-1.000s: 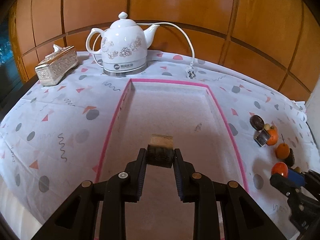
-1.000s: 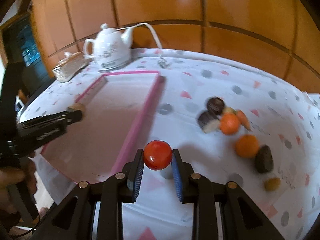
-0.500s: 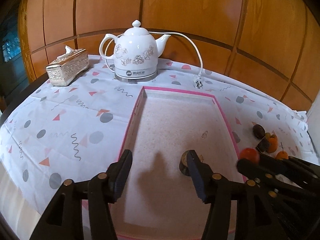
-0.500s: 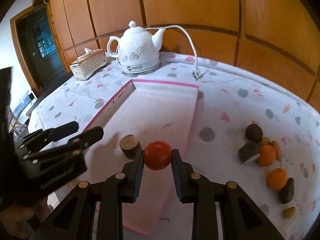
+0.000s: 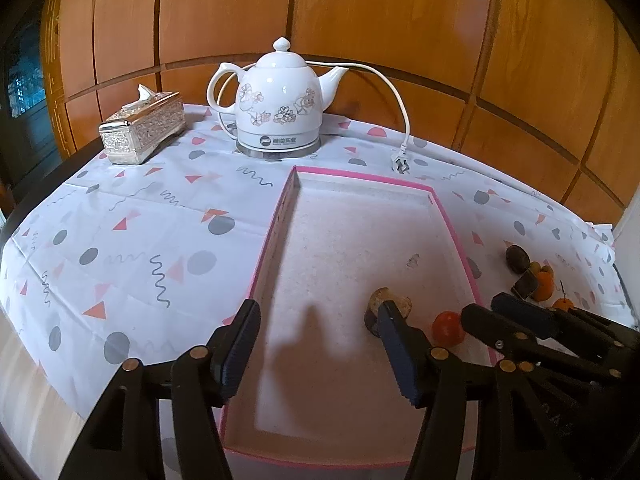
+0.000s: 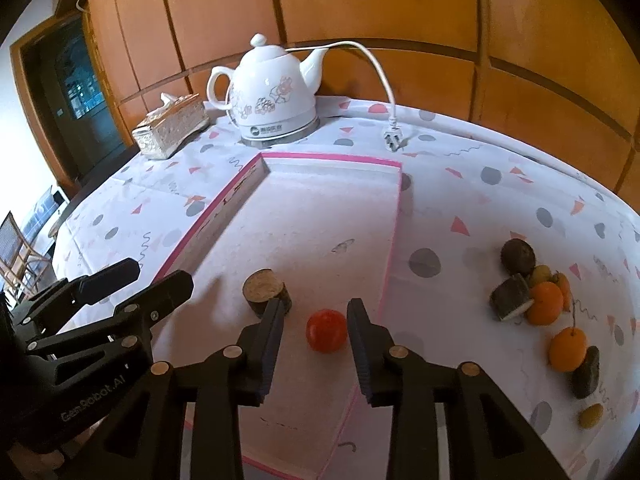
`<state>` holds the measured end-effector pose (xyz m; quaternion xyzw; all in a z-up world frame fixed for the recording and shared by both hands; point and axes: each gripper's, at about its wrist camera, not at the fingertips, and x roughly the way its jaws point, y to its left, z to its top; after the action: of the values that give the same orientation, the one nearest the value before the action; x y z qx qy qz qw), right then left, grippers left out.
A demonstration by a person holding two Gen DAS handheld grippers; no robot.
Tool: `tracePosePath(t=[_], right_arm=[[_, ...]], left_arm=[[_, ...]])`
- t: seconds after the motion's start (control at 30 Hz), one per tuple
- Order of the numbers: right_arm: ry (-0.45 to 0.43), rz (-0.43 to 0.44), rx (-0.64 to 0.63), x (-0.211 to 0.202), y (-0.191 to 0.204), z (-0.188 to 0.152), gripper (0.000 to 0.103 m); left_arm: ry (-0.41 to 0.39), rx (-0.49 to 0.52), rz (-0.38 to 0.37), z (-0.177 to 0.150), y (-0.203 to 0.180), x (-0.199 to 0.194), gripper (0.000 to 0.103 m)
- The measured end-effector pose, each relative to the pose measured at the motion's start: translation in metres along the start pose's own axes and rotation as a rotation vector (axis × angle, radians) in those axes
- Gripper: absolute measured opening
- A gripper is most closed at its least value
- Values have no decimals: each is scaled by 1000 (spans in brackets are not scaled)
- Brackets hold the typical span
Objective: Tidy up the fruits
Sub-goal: 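Lower the log piece into the pink tray with the left gripper while the right places the tomato there, then open both grippers and withdraw them from the tray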
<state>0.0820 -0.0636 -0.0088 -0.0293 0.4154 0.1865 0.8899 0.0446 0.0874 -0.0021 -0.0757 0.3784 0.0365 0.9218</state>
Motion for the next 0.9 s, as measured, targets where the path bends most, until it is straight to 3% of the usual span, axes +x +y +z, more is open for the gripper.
tracePosePath(t=[0.47, 0.9], right_arm=[[-85, -98, 76, -40, -20, -15, 33], [-102, -133, 119, -54, -36, -29, 35]], left_arm=[[-18, 40, -23, -2, -18, -12, 65], [-35, 94, -30, -6, -35, -22, 67]])
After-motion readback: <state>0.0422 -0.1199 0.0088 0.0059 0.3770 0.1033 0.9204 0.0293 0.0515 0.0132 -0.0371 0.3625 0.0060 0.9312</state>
